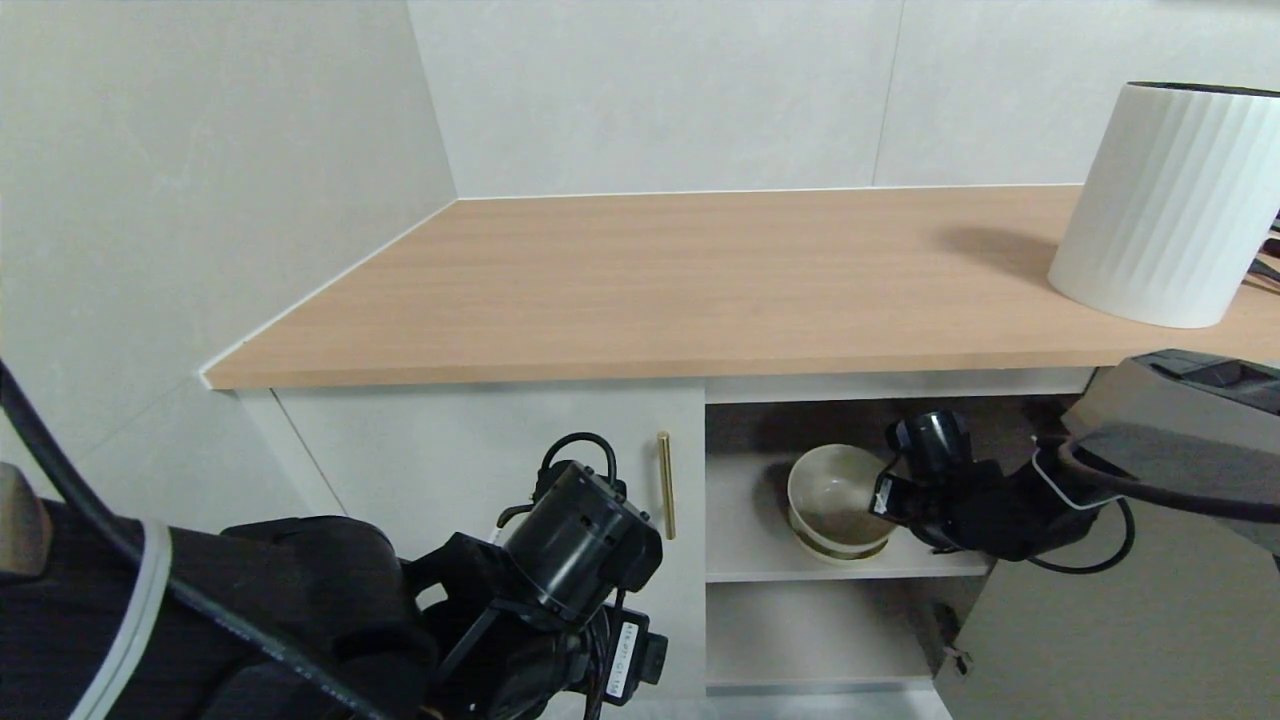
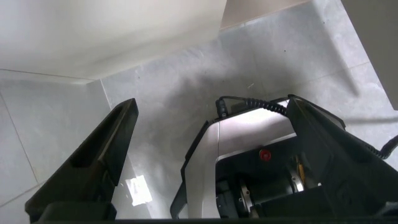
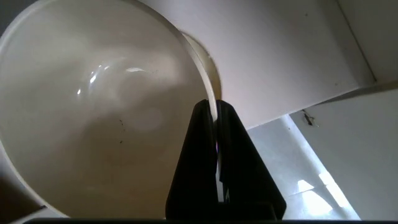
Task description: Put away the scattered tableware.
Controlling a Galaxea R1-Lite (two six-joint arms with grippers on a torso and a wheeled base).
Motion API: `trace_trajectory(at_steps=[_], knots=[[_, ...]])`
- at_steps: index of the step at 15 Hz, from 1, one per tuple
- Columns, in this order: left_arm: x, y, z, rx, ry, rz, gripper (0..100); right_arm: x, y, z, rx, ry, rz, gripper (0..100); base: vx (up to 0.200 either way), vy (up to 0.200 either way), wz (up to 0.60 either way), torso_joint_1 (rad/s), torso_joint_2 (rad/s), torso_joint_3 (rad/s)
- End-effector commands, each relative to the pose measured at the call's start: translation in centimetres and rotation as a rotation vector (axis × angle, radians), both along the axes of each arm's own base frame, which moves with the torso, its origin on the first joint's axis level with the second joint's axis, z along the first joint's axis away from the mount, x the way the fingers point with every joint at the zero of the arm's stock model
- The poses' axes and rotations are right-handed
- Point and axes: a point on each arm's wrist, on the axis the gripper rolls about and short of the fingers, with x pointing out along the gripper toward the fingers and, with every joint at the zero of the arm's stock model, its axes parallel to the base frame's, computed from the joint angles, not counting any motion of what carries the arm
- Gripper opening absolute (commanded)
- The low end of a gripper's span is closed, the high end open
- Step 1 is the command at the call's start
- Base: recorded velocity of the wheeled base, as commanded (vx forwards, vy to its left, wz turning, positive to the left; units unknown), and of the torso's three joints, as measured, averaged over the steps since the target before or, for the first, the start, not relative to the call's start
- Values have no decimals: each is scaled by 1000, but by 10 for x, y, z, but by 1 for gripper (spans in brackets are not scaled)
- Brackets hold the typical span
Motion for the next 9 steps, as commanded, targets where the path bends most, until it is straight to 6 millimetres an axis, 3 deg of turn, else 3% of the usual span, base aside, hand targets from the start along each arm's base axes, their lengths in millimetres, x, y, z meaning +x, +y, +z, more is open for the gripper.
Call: trace_trajectory(at_steps=[1, 9], knots=[[0, 0, -1, 3, 2, 1, 100, 6, -1, -11, -5, 14, -6, 0, 0, 0, 0, 0, 0, 0], [0, 0, -1, 4, 3, 1, 100, 11, 0, -19, -7, 22, -4, 0, 0, 0, 0, 0, 0, 0]])
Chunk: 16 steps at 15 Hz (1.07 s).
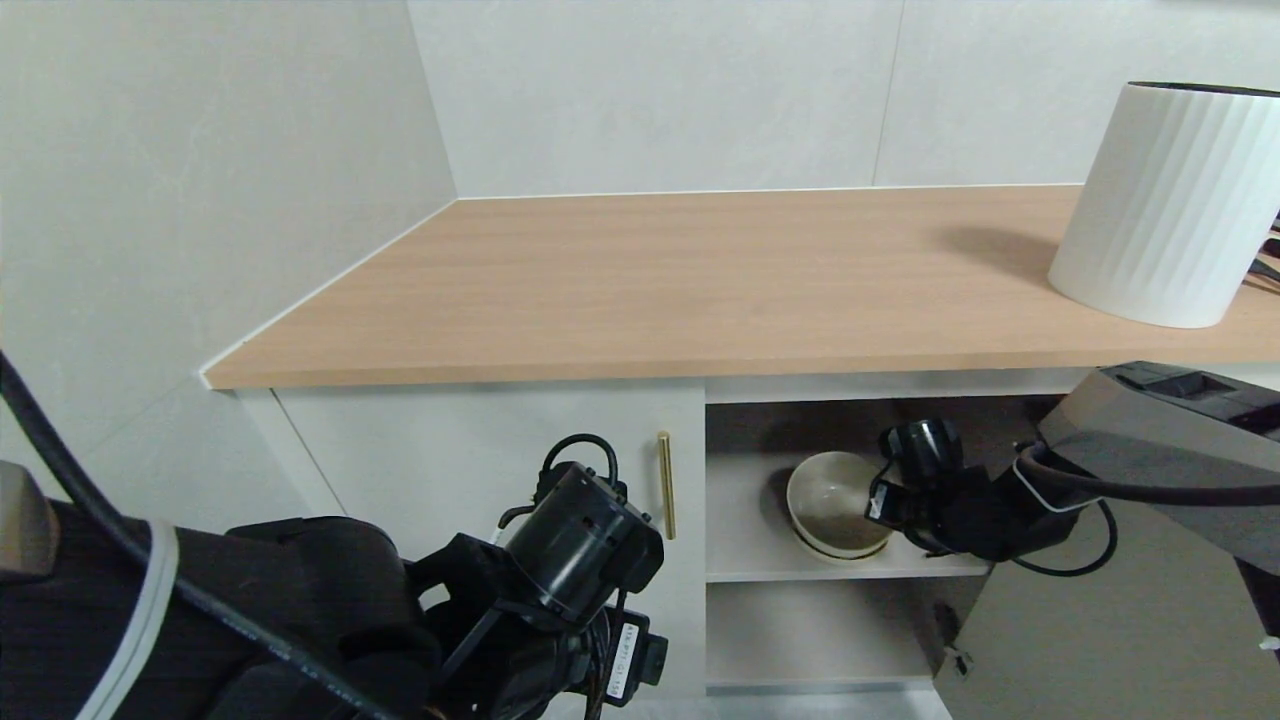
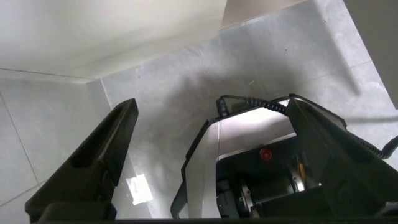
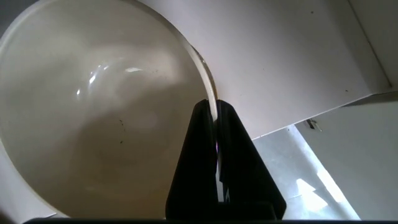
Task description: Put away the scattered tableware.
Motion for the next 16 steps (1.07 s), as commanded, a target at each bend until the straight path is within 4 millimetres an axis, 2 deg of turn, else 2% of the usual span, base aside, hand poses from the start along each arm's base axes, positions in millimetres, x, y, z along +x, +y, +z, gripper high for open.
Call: trace_trajectory(at_steps=[1, 3, 4, 8, 11, 13, 14, 16], knots=[[0, 0, -1, 1, 2, 2, 100, 0, 1, -2, -1, 3, 1, 0, 0, 0, 0, 0, 0, 0], [0, 0, -1, 1, 2, 2, 100, 0, 1, -2, -1, 3, 3, 0, 0, 0, 0, 0, 0, 0], [0, 0, -1, 1, 2, 2, 100, -1, 1, -2, -1, 6, 3, 100, 0, 0, 0, 0, 0, 0], [0, 0, 0, 0, 1, 2, 100, -1, 1, -2, -2, 7, 3, 100, 0, 0, 0, 0, 0, 0], [1, 3, 3, -9, -9, 14, 100, -10, 0, 10, -4, 4, 12, 100, 0, 0, 0, 0, 0, 0], [7, 19, 21, -44, -61, 75, 100, -41, -1, 37, -25, 15, 88, 100, 0, 0, 0, 0, 0, 0], [7, 33, 37, -82, -101, 110, 100, -60, -4, 54, -62, 13, 146, 100, 0, 0, 0, 0, 0, 0], [-8, 63, 72, -170, -196, 156, 100, -106, 1, 88, -65, -21, 277, 100, 0, 0, 0, 0, 0, 0]])
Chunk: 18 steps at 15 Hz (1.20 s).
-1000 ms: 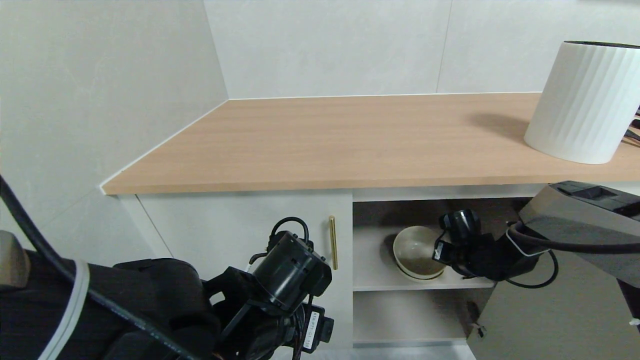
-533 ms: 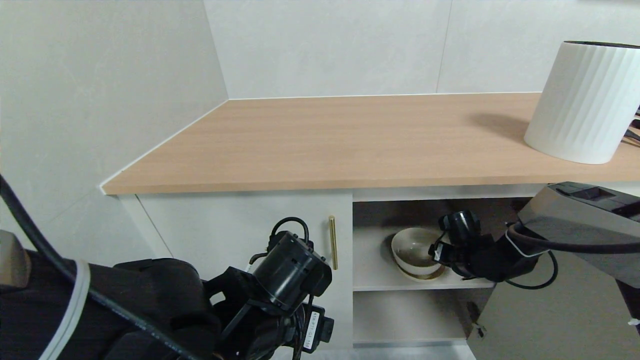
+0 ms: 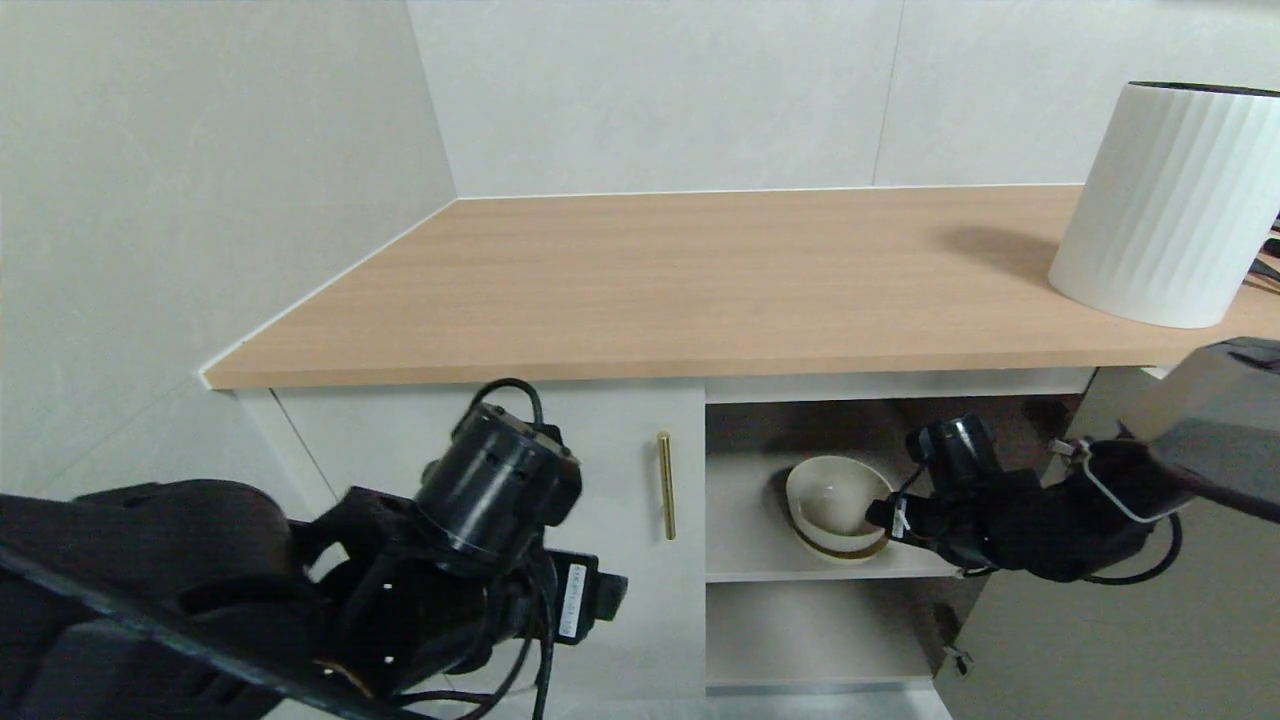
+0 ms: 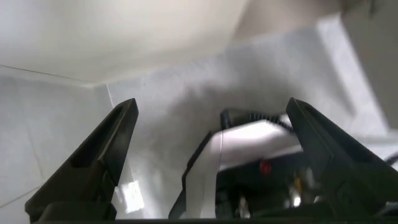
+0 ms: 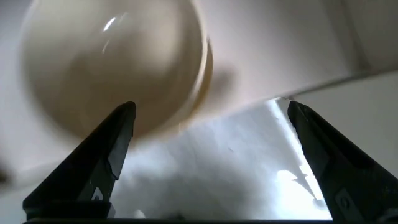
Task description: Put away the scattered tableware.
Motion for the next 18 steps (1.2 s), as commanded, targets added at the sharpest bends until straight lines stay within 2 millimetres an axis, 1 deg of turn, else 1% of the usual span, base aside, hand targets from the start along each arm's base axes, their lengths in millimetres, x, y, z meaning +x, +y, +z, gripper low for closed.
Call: trace_trajectory(at_steps=[1, 2, 3, 4, 6, 7, 8, 10, 11, 13, 16, 18], knots=[[-27, 42, 48, -118, -138, 51, 100, -73, 3, 60, 14, -72, 163, 100, 0, 0, 0, 0, 0, 0], [-38, 52, 58, -140, -169, 46, 100, -92, -1, 71, 14, -78, 187, 100, 0, 0, 0, 0, 0, 0], [-48, 60, 61, -154, -181, 45, 100, -109, -3, 84, 11, -89, 214, 100, 0, 0, 0, 0, 0, 0], [-51, 69, 60, -158, -187, 63, 100, -126, -3, 99, 18, -106, 244, 100, 0, 0, 0, 0, 0, 0], [-50, 79, 56, -170, -187, 99, 100, -152, -4, 122, 27, -123, 291, 100, 0, 0, 0, 0, 0, 0], [-46, 86, 55, -182, -211, 136, 100, -168, -4, 137, 20, -115, 324, 100, 0, 0, 0, 0, 0, 0], [-47, 88, 54, -189, -223, 145, 100, -177, -9, 151, 20, -98, 330, 100, 0, 0, 0, 0, 0, 0], [-48, 89, 53, -195, -213, 131, 100, -185, -14, 159, 25, -90, 332, 100, 0, 0, 0, 0, 0, 0], [-48, 89, 52, -188, -210, 120, 100, -185, -13, 159, 24, -86, 337, 100, 0, 0, 0, 0, 0, 0], [-43, 85, 45, -156, -182, 109, 100, -187, -11, 158, 18, -79, 355, 100, 0, 0, 0, 0, 0, 0], [-42, 86, 43, -152, -176, 111, 100, -189, -10, 158, 17, -80, 367, 100, 0, 0, 0, 0, 0, 0], [-42, 85, 42, -149, -172, 110, 100, -189, -10, 157, 13, -78, 367, 100, -200, 0, 0, 10, 2, 2]])
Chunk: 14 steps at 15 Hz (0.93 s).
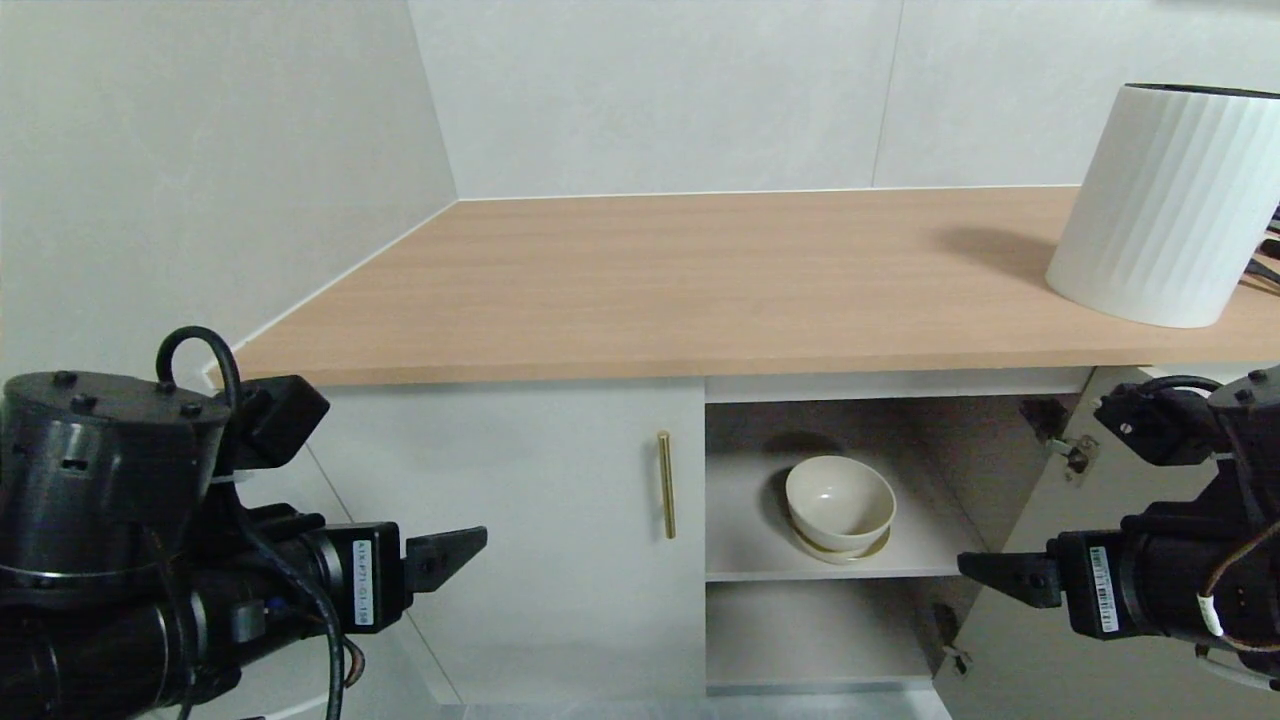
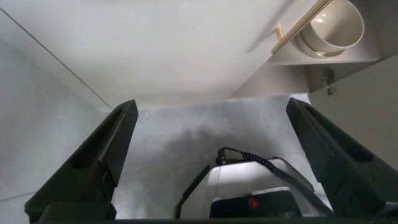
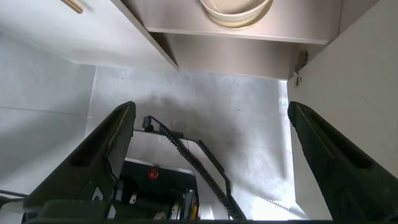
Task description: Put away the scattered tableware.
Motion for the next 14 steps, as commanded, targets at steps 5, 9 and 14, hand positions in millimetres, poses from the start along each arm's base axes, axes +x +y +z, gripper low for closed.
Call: trace_trajectory(at_steps=[5, 9, 14], knots=[[2, -2, -4, 10, 16, 0, 100, -1, 1, -3, -16, 23, 8, 100, -200, 0, 0, 5, 3, 3], [3, -2, -5, 13, 19, -1, 100, -1, 1, -5, -19, 26, 9, 100, -200, 0, 0, 2, 2, 7], [4, -3, -8, 21, 31, -2, 100, -2, 0, -8, -41, 33, 21, 100, -200, 0, 0, 2, 4, 4]])
